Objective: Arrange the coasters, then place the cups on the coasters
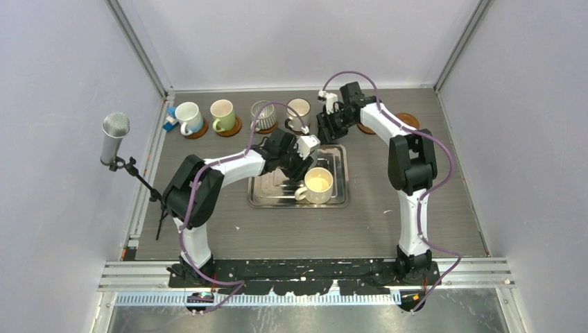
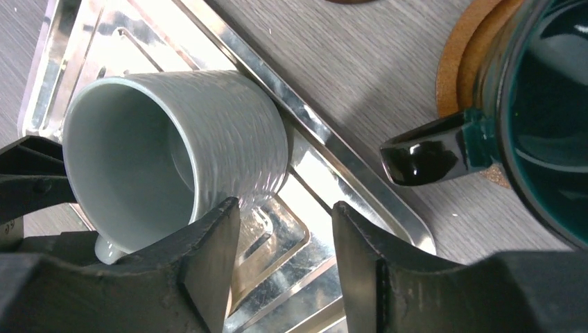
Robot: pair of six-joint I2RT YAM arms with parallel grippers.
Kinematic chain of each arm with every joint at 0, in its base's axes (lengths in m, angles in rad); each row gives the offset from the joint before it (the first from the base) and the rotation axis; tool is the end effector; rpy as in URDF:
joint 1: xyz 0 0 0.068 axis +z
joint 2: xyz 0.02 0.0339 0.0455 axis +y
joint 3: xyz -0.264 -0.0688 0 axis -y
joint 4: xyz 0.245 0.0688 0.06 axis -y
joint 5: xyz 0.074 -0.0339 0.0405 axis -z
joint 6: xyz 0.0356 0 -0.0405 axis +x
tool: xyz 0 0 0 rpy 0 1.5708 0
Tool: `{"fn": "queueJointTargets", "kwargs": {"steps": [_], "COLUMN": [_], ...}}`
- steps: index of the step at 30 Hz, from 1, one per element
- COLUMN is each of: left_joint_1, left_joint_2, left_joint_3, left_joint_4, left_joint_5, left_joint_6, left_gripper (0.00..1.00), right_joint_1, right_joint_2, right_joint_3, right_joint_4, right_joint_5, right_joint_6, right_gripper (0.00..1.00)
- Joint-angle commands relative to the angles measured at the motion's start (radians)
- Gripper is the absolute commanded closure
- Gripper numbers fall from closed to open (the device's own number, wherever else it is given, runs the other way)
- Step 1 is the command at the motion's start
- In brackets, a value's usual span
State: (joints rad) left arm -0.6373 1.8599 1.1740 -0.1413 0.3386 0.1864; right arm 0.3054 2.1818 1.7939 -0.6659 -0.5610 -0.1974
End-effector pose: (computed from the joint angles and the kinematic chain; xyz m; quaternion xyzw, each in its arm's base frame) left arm 0.3110 -0.2449 0.1786 0.4237 0.8171 -0.2331 0.3139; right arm 0.4449 0.1601 0.2021 -0.2996 0.8822 0.2805 0.2308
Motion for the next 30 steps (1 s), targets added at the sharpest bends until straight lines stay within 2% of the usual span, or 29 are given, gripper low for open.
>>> {"fn": "queueJointTargets", "kwargs": {"steps": [1, 6, 13, 18, 22, 30], "left_joint_1": [-0.005, 0.037, 0.107, 0.171, 0.220, 0.267], "left_joint_2": [-0.056, -0.169, -0.299, -0.314, -0.324, -0.390], "left_joint_3": [0.027, -0.042, -0.104, -0.121, -0.125, -0.175], "left_joint_4": [0.145, 0.058, -0.005, -0.020, -0.028, -0.003], "left_joint_5": [-0.029, -0.019, -0.032, -0.070, -0.099, -0.190], "left_joint_6": [0.023, 0.018, -0.003, -0.055, -0.086, -0.098], "left_gripper": [0.49, 0.43, 0.31, 0.29, 0.29, 0.27], "right_joint_1": [0.011, 0.002, 0.032, 0.100, 0.151, 0.222], "right_joint_2": [-0.070, -0.171, -0.247, -0.230, -0.194, -0.200], "right_joint_3": [0.017, -0.056, -0.141, -0.108, -0.067, -0.083], "right_joint_4": [-0.048, -0.092, -0.128, -0.168, -0.214, -0.185], "right_joint_5": [-0.056, 0.001, 0.034, 0.094, 0.190, 0.286], "right_joint_6": [0.032, 0.053, 0.150, 0.174, 0.196, 0.265], "right_gripper": [0.41, 0.33, 0.28, 0.24, 0.23, 0.24]}}
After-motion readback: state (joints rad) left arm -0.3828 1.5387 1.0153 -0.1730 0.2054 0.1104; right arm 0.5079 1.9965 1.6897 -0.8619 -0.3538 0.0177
